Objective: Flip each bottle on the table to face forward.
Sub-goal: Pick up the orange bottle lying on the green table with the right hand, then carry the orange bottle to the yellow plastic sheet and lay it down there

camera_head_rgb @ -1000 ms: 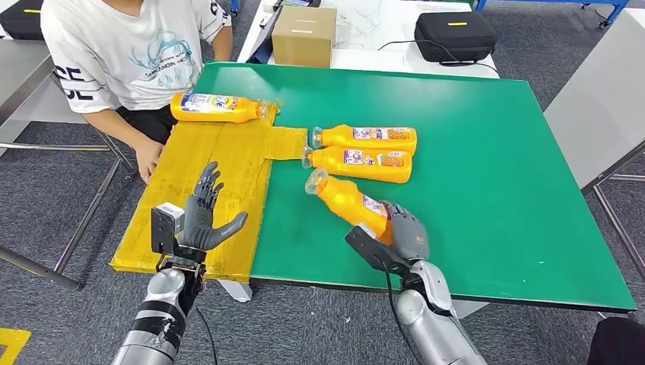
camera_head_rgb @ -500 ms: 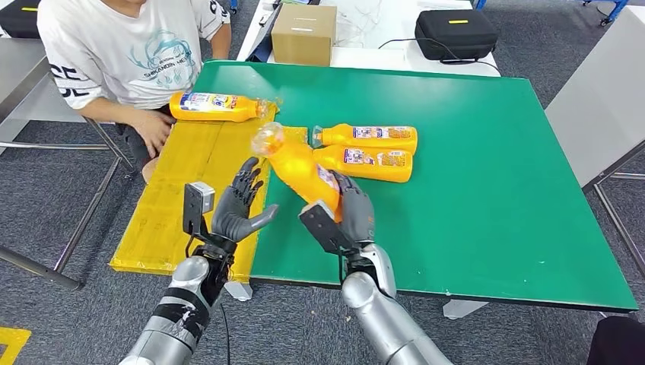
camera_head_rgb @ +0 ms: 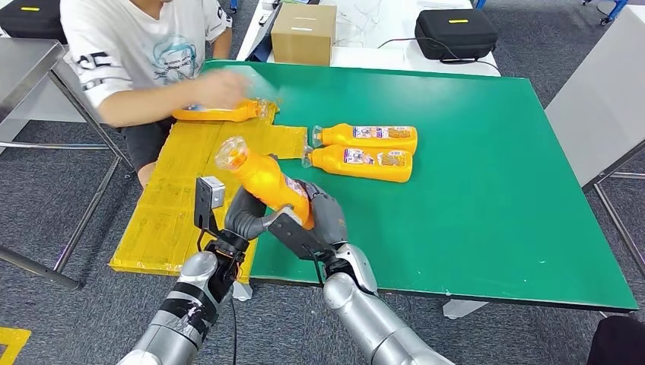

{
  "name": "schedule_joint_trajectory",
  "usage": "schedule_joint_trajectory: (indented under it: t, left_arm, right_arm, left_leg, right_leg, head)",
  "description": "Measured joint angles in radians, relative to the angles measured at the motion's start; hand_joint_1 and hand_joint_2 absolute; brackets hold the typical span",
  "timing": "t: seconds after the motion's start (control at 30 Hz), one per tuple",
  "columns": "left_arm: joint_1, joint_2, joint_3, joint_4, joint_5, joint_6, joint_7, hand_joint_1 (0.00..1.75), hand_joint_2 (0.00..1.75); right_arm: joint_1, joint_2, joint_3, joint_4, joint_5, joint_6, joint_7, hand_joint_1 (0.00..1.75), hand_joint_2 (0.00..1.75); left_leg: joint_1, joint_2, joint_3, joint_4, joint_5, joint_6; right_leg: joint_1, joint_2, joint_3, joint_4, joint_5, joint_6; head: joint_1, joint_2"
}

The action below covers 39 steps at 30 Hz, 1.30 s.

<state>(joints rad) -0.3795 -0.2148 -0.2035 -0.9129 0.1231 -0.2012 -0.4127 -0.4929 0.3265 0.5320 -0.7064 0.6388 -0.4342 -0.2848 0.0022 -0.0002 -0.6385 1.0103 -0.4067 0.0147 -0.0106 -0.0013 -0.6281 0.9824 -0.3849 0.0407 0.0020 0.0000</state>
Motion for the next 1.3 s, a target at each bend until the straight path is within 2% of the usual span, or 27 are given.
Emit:
schedule_joint_trajectory:
  t: [0.17, 0.53, 0.57, 0.6, 0.63, 0.67, 0.7, 0.77, 0.8, 1.3]
  left_arm:
    - [0.003, 0.000, -0.007, 0.000, -0.017, 0.053, -0.013, 0.00, 1.75]
    - [0.010, 0.000, -0.007, 0.000, -0.019, 0.059, -0.016, 0.00, 1.75]
    - [0.010, 0.000, -0.007, 0.000, -0.019, 0.059, -0.016, 0.06, 1.75]
    - [0.011, 0.000, -0.007, 0.000, -0.019, 0.061, -0.016, 0.50, 1.75]
    - [0.011, 0.000, -0.007, 0.000, -0.020, 0.062, -0.016, 0.93, 1.75]
    - [0.012, 0.000, -0.007, 0.000, -0.020, 0.064, -0.016, 1.37, 1.75]
    - [0.014, 0.000, -0.007, 0.000, -0.021, 0.065, -0.017, 1.75, 1.75]
    - [0.016, 0.000, -0.006, 0.000, -0.020, 0.066, -0.019, 1.75, 1.75]
    - [0.016, 0.000, -0.005, 0.000, -0.018, 0.067, -0.020, 1.75, 1.75]
    - [0.018, -0.001, 0.029, -0.058, -0.006, 0.138, -0.045, 1.75, 1.75]
  right_arm:
    - [-0.013, 0.016, 0.030, 0.042, 0.010, 0.021, 0.021, 1.75, 1.75]
    - [-0.026, 0.023, 0.051, 0.079, 0.011, 0.023, 0.024, 1.75, 1.75]
    - [-0.027, 0.023, 0.051, 0.081, 0.011, 0.024, 0.025, 1.75, 1.75]
    - [-0.028, 0.023, 0.053, 0.083, 0.014, 0.025, 0.028, 1.75, 1.75]
    - [-0.029, 0.023, 0.055, 0.085, 0.017, 0.027, 0.033, 1.69, 1.75]
    - [-0.030, 0.023, 0.057, 0.087, 0.020, 0.029, 0.038, 1.39, 1.75]
    - [-0.032, 0.023, 0.060, 0.089, 0.022, 0.030, 0.043, 0.95, 1.75]
    - [-0.034, 0.023, 0.065, 0.093, 0.022, 0.025, 0.050, 0.14, 1.75]
    - [-0.034, 0.023, 0.066, 0.094, 0.020, 0.020, 0.052, 0.00, 1.75]
    - [-0.023, 0.016, 0.032, 0.062, -0.050, -0.052, 0.032, 0.00, 1.75]
  left_leg:
    - [0.000, 0.000, 0.000, 0.000, 0.000, 0.000]
    - [0.000, 0.000, 0.000, 0.000, 0.000, 0.000]
    - [0.000, 0.000, 0.000, 0.000, 0.000, 0.000]
    - [0.000, 0.000, 0.000, 0.000, 0.000, 0.000]
    - [0.000, 0.000, 0.000, 0.000, 0.000, 0.000]
    - [0.000, 0.000, 0.000, 0.000, 0.000, 0.000]
    - [0.000, 0.000, 0.000, 0.000, 0.000, 0.000]
    - [0.000, 0.000, 0.000, 0.000, 0.000, 0.000]
    - [0.000, 0.000, 0.000, 0.000, 0.000, 0.000]
    - [0.000, 0.000, 0.000, 0.000, 0.000, 0.000]
  right_leg:
    - [0.000, 0.000, 0.000, 0.000, 0.000, 0.000]
    - [0.000, 0.000, 0.000, 0.000, 0.000, 0.000]
    - [0.000, 0.000, 0.000, 0.000, 0.000, 0.000]
    - [0.000, 0.000, 0.000, 0.000, 0.000, 0.000]
    - [0.000, 0.000, 0.000, 0.000, 0.000, 0.000]
    - [0.000, 0.000, 0.000, 0.000, 0.000, 0.000]
    - [0.000, 0.000, 0.000, 0.000, 0.000, 0.000]
    - [0.000, 0.000, 0.000, 0.000, 0.000, 0.000]
    - [0.000, 0.000, 0.000, 0.000, 0.000, 0.000]
    - [0.000, 0.000, 0.000, 0.000, 0.000, 0.000]
  head:
    - [0.000, 0.000]
    - [0.000, 0.000]
    - [0.000, 0.000]
    - [0.000, 0.000]
    - [0.000, 0.000]
    - [0.000, 0.000]
    - [0.000, 0.000]
    - [0.000, 0.000]
    - [0.000, 0.000]
    - [0.000, 0.000]
